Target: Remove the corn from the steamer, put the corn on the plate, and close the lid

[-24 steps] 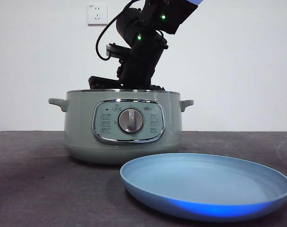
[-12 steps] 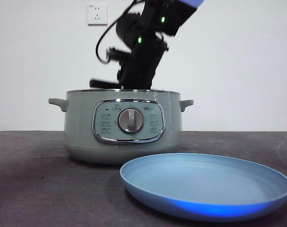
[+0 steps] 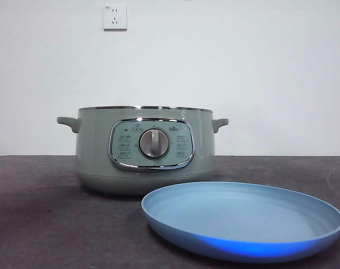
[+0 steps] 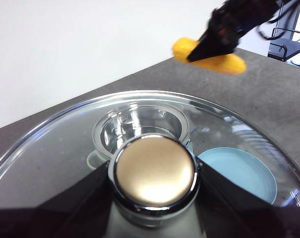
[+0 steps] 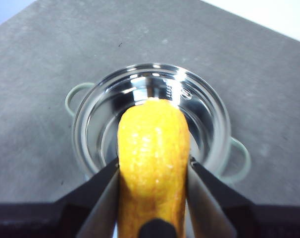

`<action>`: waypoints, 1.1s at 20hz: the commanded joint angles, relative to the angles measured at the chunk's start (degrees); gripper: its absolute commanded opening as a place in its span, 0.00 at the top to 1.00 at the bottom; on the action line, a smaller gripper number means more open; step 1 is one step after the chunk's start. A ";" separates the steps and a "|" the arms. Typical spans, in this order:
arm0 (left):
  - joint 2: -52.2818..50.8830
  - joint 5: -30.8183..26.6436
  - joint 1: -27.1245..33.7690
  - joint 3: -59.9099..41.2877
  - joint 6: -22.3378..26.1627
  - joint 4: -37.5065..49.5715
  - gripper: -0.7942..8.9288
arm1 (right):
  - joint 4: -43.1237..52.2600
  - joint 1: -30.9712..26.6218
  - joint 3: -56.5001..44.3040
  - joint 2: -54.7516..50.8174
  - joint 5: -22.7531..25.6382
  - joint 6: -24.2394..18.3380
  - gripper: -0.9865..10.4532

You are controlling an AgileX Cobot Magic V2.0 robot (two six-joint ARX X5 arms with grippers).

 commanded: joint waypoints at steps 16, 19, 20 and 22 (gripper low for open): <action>3.45 0.22 -0.20 0.33 -0.35 3.82 0.92 | 43.06 -1.20 -63.58 -7.85 -3.06 9.01 0.92; 4.20 0.22 -0.20 0.33 -0.35 4.74 0.92 | 45.31 -1.18 -64.54 -4.13 -3.13 8.98 0.92; 4.55 0.24 -0.20 0.33 -0.35 4.72 0.92 | 46.31 -1.18 -64.59 -2.86 -3.21 8.96 0.92; 5.22 0.24 -0.20 0.33 -0.35 4.76 0.92 | 47.41 -1.14 -64.59 -0.92 -3.32 9.05 0.92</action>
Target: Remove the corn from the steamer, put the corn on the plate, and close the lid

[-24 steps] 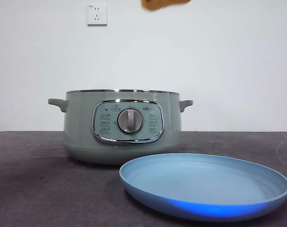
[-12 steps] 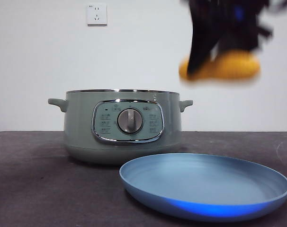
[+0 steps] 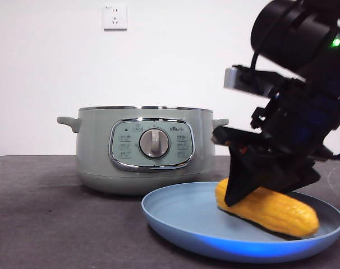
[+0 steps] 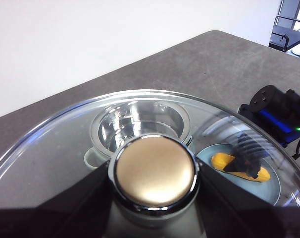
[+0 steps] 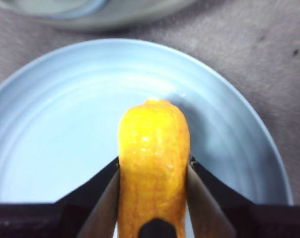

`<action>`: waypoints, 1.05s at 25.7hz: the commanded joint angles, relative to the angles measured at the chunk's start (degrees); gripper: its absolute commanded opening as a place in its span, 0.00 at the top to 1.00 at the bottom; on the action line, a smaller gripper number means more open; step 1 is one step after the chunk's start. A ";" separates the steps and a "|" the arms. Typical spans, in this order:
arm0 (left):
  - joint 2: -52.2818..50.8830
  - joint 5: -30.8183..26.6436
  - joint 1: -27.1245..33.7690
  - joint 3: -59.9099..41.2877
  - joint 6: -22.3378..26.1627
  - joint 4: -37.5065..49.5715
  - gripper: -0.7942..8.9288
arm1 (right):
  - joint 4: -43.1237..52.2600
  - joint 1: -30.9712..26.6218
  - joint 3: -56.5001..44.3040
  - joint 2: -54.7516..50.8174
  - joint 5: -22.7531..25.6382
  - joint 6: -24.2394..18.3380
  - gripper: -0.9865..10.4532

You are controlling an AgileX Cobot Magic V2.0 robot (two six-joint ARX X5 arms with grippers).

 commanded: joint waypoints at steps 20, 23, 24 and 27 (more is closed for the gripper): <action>16.20 6.29 -0.24 0.33 -1.01 21.99 0.92 | -9.97 0.44 0.09 -24.13 -2.29 -0.74 0.44; 19.87 6.38 -0.42 0.13 -0.70 26.29 0.92 | -13.20 0.44 0.76 -32.26 -0.94 -0.74 0.44; 21.14 6.34 -0.70 -0.15 -0.68 28.48 0.92 | -14.14 0.44 1.01 -35.01 -0.87 -0.76 0.44; 24.87 6.29 -1.99 -1.88 -1.05 35.43 0.92 | -15.80 0.44 1.16 -42.66 -0.26 -0.70 0.44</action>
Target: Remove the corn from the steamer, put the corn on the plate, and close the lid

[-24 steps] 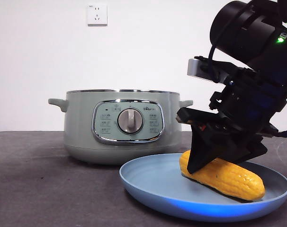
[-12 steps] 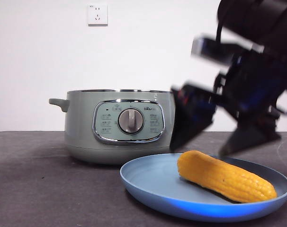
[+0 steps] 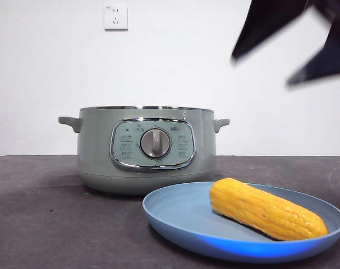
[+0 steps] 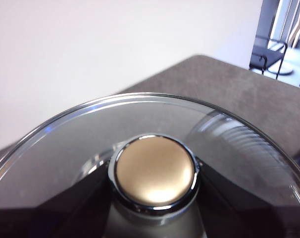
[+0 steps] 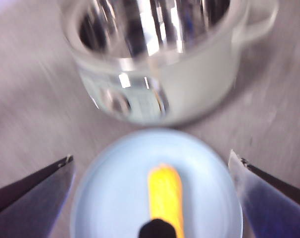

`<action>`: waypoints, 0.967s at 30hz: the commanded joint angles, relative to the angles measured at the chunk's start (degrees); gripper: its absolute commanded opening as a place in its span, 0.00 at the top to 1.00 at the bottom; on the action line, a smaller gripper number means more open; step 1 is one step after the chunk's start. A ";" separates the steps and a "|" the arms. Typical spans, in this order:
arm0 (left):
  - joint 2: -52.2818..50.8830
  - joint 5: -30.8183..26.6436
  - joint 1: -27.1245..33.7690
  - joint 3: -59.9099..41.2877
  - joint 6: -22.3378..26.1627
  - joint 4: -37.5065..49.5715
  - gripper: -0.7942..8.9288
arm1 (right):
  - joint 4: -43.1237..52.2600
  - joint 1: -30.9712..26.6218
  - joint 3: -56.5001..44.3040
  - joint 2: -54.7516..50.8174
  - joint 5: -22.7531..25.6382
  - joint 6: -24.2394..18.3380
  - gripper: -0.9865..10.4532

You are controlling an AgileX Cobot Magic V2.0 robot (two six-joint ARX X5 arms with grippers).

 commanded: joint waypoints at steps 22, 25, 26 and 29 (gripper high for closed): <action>28.22 -4.85 -5.68 -9.49 -3.06 37.79 0.92 | -18.64 0.02 1.53 -21.00 7.43 2.23 0.44; 30.29 -6.54 -5.66 -9.49 -3.04 40.81 0.92 | -18.78 0.02 1.53 -21.00 7.41 2.80 0.44; 30.75 -7.08 -5.62 -9.49 -3.04 41.55 0.93 | -18.86 0.02 1.53 -21.00 7.41 2.80 0.44; 32.02 -7.58 -5.33 -9.46 -3.06 43.58 0.93 | -18.97 0.02 1.53 -21.00 7.41 3.06 0.44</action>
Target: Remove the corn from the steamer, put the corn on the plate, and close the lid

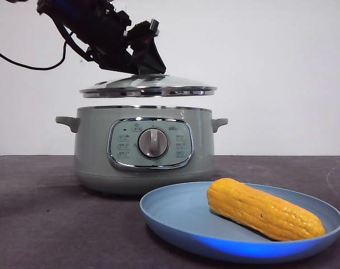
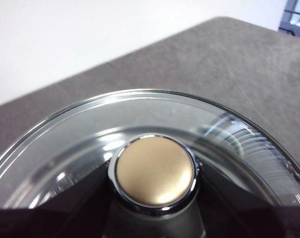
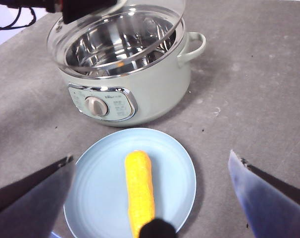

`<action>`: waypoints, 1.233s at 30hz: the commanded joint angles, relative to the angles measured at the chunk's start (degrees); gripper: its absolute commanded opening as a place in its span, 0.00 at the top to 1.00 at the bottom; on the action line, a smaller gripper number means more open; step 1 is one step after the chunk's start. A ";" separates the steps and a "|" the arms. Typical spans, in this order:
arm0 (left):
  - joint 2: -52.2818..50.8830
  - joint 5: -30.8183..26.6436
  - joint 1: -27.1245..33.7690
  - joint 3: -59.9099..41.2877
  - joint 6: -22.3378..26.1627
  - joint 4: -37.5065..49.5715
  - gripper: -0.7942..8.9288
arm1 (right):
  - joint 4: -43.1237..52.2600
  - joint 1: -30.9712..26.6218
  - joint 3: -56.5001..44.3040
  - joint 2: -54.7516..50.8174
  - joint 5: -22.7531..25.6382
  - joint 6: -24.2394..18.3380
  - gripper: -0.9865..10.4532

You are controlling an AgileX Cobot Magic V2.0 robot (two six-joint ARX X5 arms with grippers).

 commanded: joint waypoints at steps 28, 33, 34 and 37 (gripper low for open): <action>2.14 1.68 1.99 0.74 -1.22 -2.19 0.93 | -0.11 0.07 0.28 -0.11 0.26 0.96 0.44; 2.27 1.79 1.55 0.74 -1.25 -2.21 0.93 | -0.11 0.07 0.28 -0.11 0.26 0.96 0.44; 2.27 1.79 1.49 0.74 -1.25 -2.21 0.93 | -0.11 0.07 0.28 -0.11 0.24 0.96 0.44; 2.27 1.79 1.31 0.74 -1.25 -2.21 0.93 | -0.13 0.07 0.26 -0.11 0.22 0.94 0.44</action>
